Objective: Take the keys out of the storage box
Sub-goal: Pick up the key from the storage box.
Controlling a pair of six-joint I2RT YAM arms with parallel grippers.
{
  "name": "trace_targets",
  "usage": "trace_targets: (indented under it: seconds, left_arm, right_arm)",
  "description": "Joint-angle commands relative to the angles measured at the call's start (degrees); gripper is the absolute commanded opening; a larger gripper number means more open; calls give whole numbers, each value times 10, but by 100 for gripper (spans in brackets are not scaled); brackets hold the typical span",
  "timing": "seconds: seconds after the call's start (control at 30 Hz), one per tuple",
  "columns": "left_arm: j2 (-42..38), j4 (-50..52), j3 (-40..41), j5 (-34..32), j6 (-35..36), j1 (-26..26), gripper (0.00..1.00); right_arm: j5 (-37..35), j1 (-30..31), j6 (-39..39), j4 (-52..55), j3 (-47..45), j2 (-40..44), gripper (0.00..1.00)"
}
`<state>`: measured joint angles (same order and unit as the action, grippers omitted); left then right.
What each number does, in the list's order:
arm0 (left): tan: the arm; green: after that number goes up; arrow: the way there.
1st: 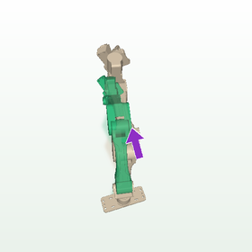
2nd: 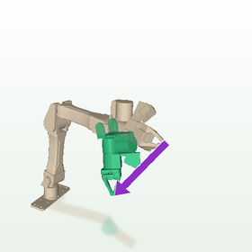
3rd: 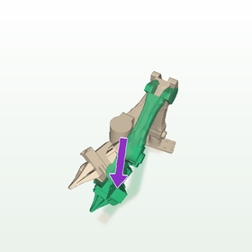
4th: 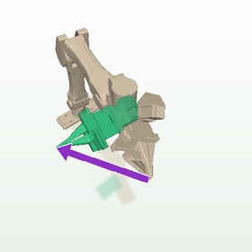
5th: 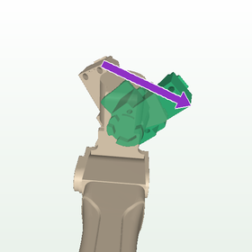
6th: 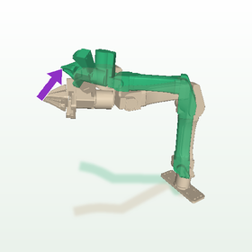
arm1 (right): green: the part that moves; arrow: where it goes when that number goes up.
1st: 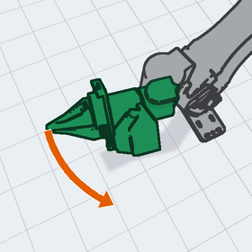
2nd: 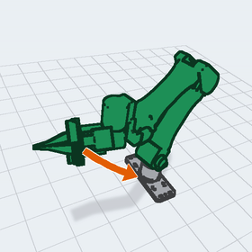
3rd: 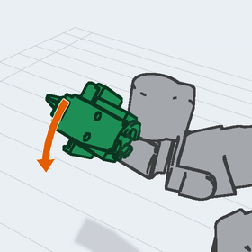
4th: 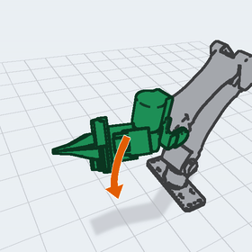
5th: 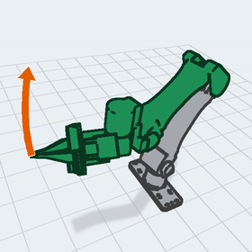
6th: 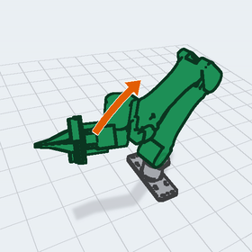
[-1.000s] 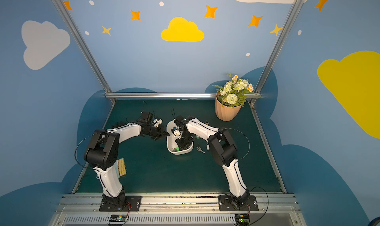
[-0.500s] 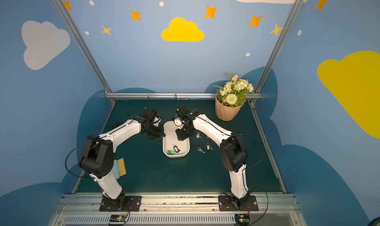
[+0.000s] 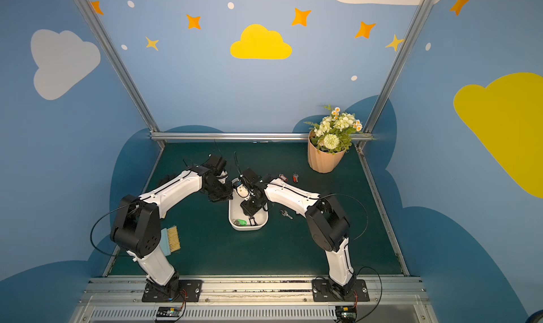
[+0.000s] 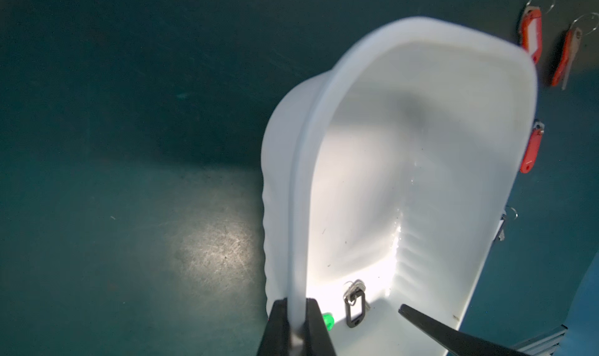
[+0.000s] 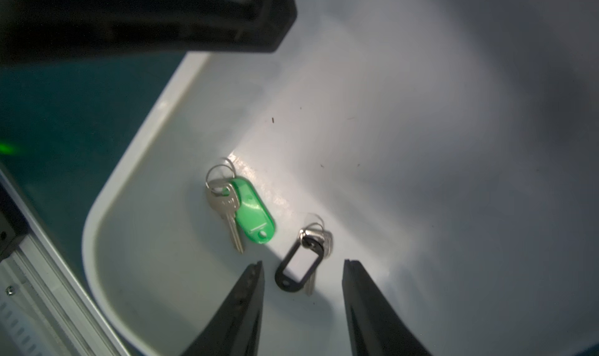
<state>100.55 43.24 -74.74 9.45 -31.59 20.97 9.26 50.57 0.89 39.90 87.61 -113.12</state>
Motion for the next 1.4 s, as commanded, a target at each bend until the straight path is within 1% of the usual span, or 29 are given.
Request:
trace_targets:
  seconds: [0.0,0.17,0.43,0.6,0.63,0.77,0.83,0.97,1.0,1.07,1.13,1.23,1.37]
  left_arm:
    - [9,-7,8,27,-16,0,3]
    - [9,-13,15,28,-22,0,3]
    - [11,-25,28,33,-28,-1,3]
    - [11,-25,31,31,-27,-2,3]
    - [11,-25,31,32,-27,-2,3]
    - [11,-26,31,34,-24,-2,3]
    - [12,-26,31,36,-23,-3,3]
    - [11,-27,31,36,-20,-3,3]
    - [10,-28,32,35,-20,-2,3]
    - [11,-31,33,35,-19,-3,3]
    - [12,-36,34,56,-17,-3,3]
    - [13,-41,35,62,-17,-2,3]
    - [14,-41,35,63,-15,-2,3]
  right_arm:
    - [4,7,0,-34,-22,-14,46]
    - [-21,11,-2,-32,-39,-8,48]
    - [-44,29,24,-10,-66,-9,51]
    - [-53,34,28,0,-80,-7,51]
    - [-60,35,30,2,-81,-10,49]
    - [-93,35,32,10,-75,-31,37]
    - [-97,35,33,11,-71,-38,32]
    - [-105,34,30,12,-62,-42,10]
    - [-104,32,27,10,-60,-41,6]
    - [-101,26,19,6,-52,-40,0]
    - [-92,16,11,-3,-45,-38,0]
    - [-80,-4,1,-16,-33,-36,0]
    - [-67,-21,8,-18,-11,-36,0]
